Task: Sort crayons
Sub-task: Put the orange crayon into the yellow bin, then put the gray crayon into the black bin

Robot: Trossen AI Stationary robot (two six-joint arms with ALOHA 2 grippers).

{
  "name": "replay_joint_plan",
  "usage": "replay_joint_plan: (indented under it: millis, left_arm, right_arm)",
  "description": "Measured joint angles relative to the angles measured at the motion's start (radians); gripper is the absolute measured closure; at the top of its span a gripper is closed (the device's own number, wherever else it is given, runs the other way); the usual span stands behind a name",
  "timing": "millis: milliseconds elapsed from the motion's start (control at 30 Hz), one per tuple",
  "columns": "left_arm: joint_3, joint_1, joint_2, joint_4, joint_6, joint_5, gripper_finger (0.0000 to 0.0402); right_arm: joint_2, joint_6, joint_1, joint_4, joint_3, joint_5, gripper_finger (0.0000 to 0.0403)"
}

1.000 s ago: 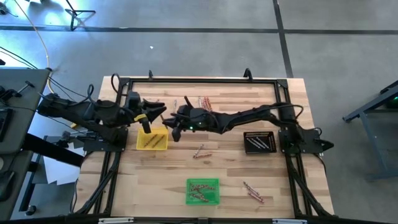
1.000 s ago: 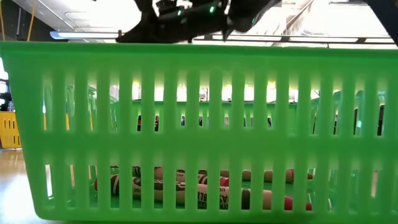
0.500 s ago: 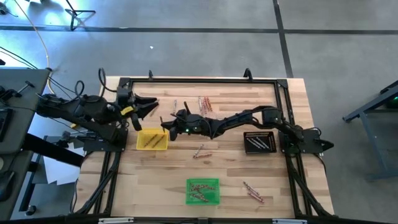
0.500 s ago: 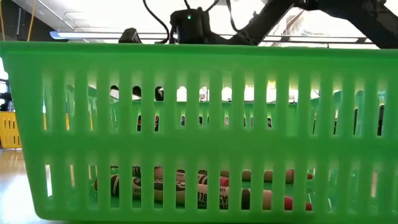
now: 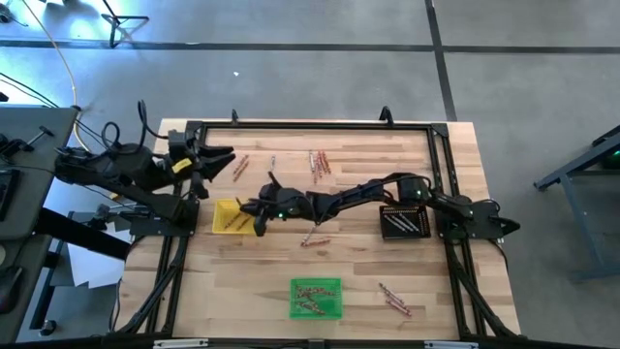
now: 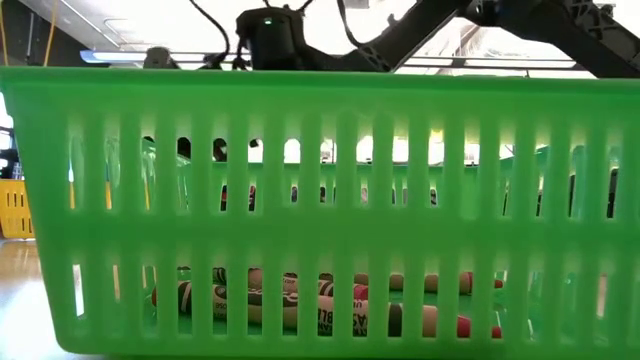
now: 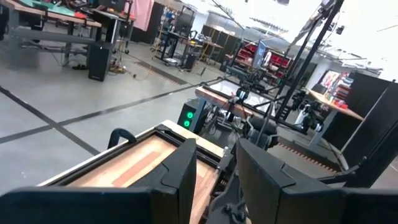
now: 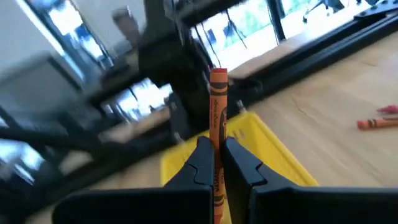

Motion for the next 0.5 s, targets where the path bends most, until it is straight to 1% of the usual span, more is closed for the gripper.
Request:
replay_joint_plan:
  millis: [100,200,333,433,500]
  left_arm:
    - [0.000,-0.001,-0.002,0.000,0.000,0.000,0.0300]
    - [0.000,-0.001,-0.002,-0.001,0.001,0.000,0.0300]
    - [0.000,-0.001,-0.002,-0.010,0.000,0.000,0.0300]
    - [0.000,-0.001,-0.002,-0.027,0.000,0.000,0.0300]
    - [0.000,-0.001,-0.002,-0.030,0.000,0.000,0.0300]
  right_arm:
    - [0.000,-0.078,0.001,-0.106,0.026,-0.001,0.0399]
    - [0.000,-0.091,0.001,-0.185,0.046,-0.001,0.0383]
    - [0.000,-0.054,0.000,-0.220,0.065,-0.014,0.0345]
    - [0.000,-0.064,0.000,-0.217,0.074,-0.047,0.0314]
    - [0.000,-0.077,0.000,-0.219,0.075,-0.048,0.0296]
